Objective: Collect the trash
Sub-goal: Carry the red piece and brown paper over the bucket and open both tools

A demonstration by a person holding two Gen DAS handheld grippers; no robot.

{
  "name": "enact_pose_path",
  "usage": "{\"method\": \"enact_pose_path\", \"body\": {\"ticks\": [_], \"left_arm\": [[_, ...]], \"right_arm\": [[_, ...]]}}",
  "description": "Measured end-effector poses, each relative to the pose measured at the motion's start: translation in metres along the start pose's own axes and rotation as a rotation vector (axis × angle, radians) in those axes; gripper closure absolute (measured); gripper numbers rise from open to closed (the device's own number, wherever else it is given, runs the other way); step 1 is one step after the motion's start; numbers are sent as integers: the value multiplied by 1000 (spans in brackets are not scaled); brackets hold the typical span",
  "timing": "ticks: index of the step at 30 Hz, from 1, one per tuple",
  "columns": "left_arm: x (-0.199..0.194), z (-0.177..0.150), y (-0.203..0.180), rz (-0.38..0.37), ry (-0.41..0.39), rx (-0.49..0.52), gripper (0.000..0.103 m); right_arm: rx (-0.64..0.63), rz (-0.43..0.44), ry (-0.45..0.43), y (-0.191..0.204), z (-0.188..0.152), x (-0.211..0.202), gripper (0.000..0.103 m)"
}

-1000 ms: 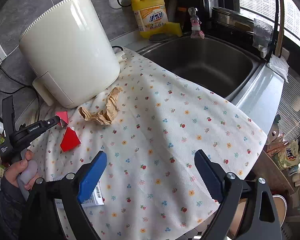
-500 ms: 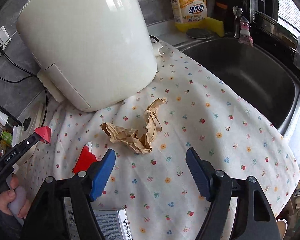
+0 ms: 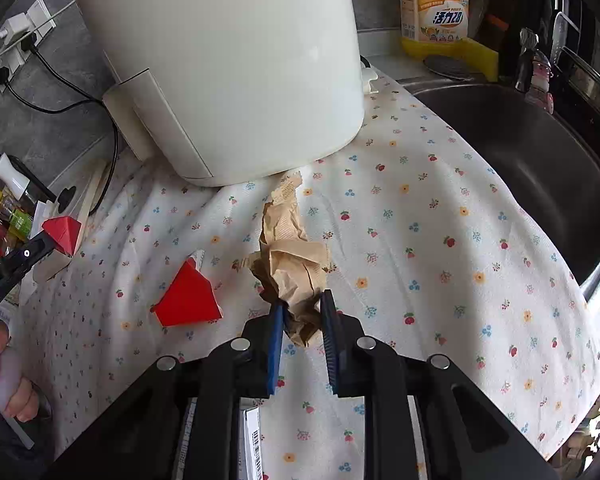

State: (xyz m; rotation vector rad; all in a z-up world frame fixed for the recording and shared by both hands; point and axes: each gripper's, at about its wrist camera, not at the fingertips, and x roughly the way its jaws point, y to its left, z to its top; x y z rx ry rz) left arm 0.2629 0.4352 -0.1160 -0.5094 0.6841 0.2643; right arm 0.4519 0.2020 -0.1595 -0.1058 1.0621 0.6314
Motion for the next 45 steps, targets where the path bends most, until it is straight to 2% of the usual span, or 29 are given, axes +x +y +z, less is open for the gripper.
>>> {"method": "enact_pose_path", "body": {"ticks": [7, 13, 25, 33, 39, 42, 44, 45], "left_arm": [[-8, -16, -55, -52, 8, 69, 99], [-10, -43, -121, -118, 40, 143, 99], [-16, -125, -264, -261, 142, 281, 99], [-18, -186, -344, -327, 208, 357, 99], [-13, -231, -390, -367, 253, 382, 99], [-10, -256, -409, -381, 280, 396, 99], [-7, -270, -419, -387, 300, 401, 99], [-5, -278, -423, -388, 309, 401, 99]], "right_arm": [[67, 20, -57, -34, -40, -55, 85], [170, -12, -91, -86, -86, -108, 85], [333, -115, -138, -192, -195, -208, 84], [440, -179, -133, -258, -266, -250, 84], [489, -215, -110, -298, -315, -269, 83], [509, -237, -94, -315, -337, -274, 75], [515, -257, -94, -324, -350, -278, 52], [518, -264, -91, -328, -356, -279, 50]]}}
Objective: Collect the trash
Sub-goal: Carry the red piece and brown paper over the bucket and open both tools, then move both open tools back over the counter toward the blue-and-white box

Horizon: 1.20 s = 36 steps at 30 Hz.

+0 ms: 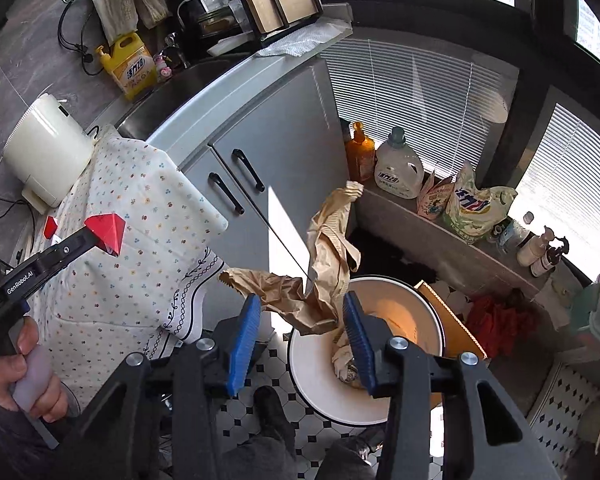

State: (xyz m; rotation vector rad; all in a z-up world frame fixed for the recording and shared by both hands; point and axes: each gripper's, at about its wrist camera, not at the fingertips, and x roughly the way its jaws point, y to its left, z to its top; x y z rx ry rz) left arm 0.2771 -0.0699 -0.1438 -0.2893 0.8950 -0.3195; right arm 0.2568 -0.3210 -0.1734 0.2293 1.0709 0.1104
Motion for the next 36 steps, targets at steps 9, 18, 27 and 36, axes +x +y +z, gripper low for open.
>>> {"method": "enact_pose_path", "body": {"ticks": [9, 18, 27, 36], "left_arm": [[42, -34, -42, -31, 67, 0, 99], [75, -51, -85, -89, 127, 43, 99], [97, -61, -108, -149, 204, 69, 48], [68, -45, -74, -115, 141, 25, 22]], "right_arm": [[25, -21, 33, -56, -22, -2, 49], [80, -54, 26, -100, -39, -16, 47], [116, -78, 25, -115, -53, -23, 41], [88, -49, 14, -85, -44, -19, 35]]}}
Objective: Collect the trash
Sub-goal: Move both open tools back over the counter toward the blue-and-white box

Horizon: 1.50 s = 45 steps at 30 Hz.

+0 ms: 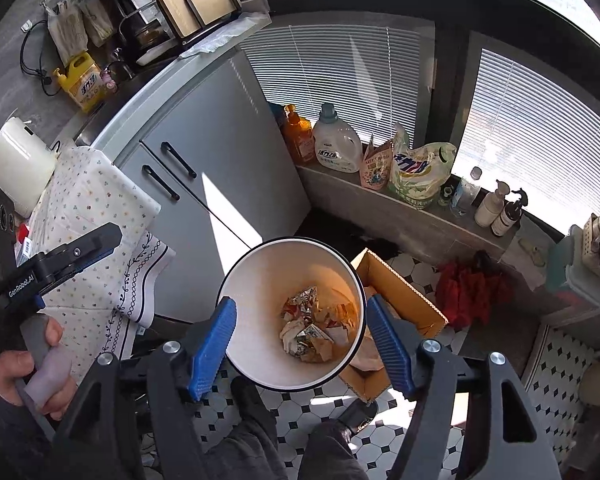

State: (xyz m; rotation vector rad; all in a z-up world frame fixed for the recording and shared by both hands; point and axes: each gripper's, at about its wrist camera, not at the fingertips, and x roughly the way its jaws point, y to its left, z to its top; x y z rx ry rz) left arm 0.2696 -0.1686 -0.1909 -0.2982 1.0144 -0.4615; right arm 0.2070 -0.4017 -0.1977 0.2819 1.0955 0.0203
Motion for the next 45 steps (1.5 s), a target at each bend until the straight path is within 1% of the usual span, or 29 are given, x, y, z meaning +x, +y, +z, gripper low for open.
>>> {"method": "enact_pose_path", "body": {"ticks": [2, 5, 16, 20, 25, 29, 33, 38, 41, 45], "left_arm": [[-15, 2, 10, 16, -25, -4, 15], [-37, 5, 29, 44, -57, -31, 10], [-132, 11, 115, 187, -167, -133, 9], [-166, 11, 146, 235, -208, -169, 8], [-203, 6, 186, 292, -250, -218, 7], [-229, 0, 216, 329, -278, -260, 7], [-248, -4, 244, 365, -293, -285, 7], [-263, -4, 273, 390, -287, -275, 6], [-268, -1, 292, 398, -276, -279, 6], [-271, 5, 313, 411, -256, -256, 6]], "right_arm": [[-15, 13, -8, 13, 3, 1, 30], [-44, 40, -12, 37, 9, 2, 29], [-165, 155, -35, 146, 33, 10, 22], [-214, 198, -40, 190, 40, 15, 18], [-277, 243, -42, 245, 45, 21, 13], [-320, 272, -35, 284, 45, 27, 11], [-350, 290, -31, 317, 44, 33, 8], [-369, 302, -27, 351, 42, 40, 8], [-367, 302, -26, 366, 39, 44, 8], [-348, 303, -30, 381, 36, 49, 8]]}}
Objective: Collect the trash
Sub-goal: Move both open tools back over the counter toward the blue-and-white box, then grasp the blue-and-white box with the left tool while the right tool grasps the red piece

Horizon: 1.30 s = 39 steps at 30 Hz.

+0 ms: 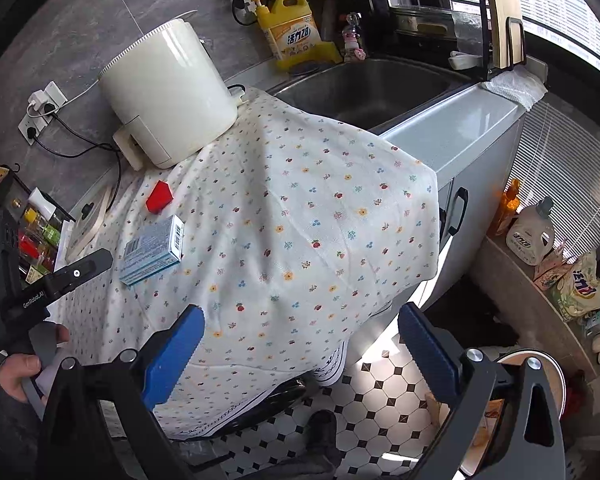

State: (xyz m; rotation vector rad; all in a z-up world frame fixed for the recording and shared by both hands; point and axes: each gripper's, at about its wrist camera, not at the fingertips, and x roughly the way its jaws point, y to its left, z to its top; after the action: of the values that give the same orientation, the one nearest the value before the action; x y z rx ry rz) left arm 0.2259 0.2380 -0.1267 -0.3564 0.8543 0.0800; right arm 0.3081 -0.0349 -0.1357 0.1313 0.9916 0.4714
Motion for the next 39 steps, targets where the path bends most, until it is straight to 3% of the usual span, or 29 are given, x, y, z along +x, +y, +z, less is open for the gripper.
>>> {"method": "enact_pose_path", "body": {"ticks": [9, 18, 29, 39], "left_arm": [[26, 26, 19, -35, 53, 90, 6], [62, 37, 27, -77, 98, 111, 6], [71, 32, 15, -7, 53, 220, 6], [85, 28, 18, -28, 120, 162, 6]], "right_arm": [[79, -19, -32, 16, 7, 21, 8], [111, -81, -24, 14, 5, 24, 8], [86, -94, 7, 8, 0, 25, 8], [97, -94, 5, -15, -8, 8, 8]]}}
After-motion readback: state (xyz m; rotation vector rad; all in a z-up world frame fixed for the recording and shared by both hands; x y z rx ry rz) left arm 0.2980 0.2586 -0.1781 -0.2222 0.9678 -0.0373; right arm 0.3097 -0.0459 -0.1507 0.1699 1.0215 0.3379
